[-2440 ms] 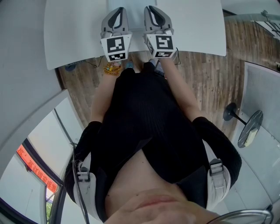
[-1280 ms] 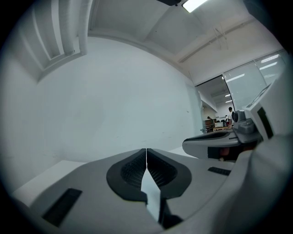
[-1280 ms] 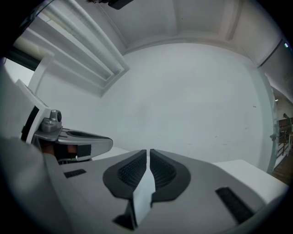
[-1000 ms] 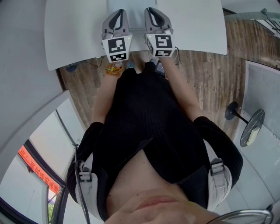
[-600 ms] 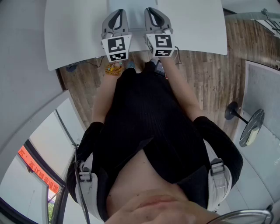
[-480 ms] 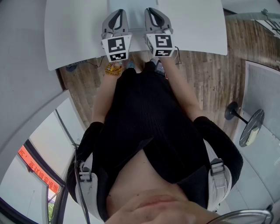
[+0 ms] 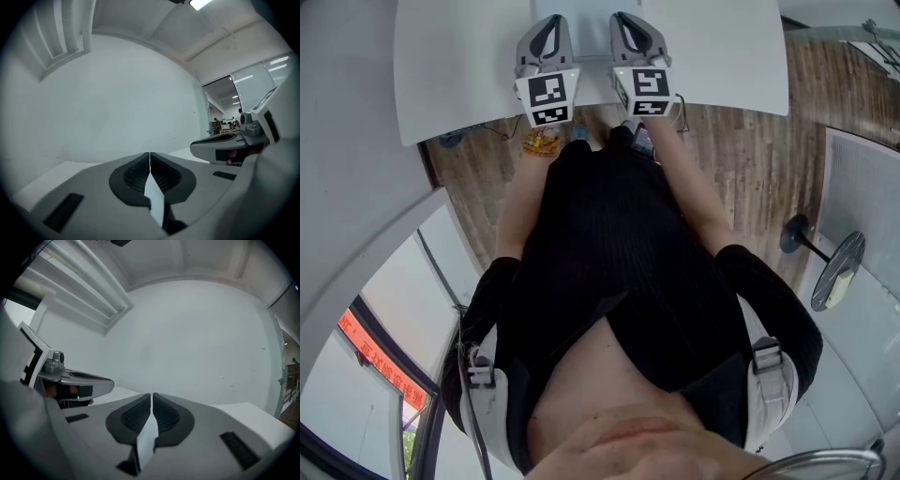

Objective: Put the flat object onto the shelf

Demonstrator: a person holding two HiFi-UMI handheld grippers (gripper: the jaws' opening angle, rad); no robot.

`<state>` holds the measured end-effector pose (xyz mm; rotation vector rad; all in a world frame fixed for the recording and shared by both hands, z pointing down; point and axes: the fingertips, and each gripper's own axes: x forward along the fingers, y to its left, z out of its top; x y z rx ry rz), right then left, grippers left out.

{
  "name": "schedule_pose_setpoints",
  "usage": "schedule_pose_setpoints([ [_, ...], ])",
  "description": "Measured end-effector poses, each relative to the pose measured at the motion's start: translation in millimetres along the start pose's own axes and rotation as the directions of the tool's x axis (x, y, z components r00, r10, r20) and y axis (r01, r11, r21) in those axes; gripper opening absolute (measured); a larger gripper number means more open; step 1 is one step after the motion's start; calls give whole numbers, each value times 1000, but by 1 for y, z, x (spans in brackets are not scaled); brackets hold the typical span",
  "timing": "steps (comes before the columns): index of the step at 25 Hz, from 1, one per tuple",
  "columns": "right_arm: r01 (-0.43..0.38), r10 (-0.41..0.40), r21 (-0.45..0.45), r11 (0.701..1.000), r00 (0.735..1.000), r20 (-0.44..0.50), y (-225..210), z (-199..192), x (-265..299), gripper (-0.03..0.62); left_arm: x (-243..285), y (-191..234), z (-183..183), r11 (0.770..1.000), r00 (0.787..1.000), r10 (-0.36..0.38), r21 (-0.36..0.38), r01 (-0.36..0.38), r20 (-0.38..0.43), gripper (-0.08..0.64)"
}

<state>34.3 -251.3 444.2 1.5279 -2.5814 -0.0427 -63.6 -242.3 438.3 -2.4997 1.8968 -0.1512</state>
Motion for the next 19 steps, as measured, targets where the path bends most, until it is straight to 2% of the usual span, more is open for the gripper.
schedule_pose_setpoints([
  [12,23,-23,-2,1000,1000,-16,-17,-1,3,35,4,3,-3,1000,1000,-2,-3,2,-18,17],
  [19,23,-23,0,1000,999,-40,-16,-7,17,35,9,25,-12,1000,999,1,-21,-2,-39,17],
])
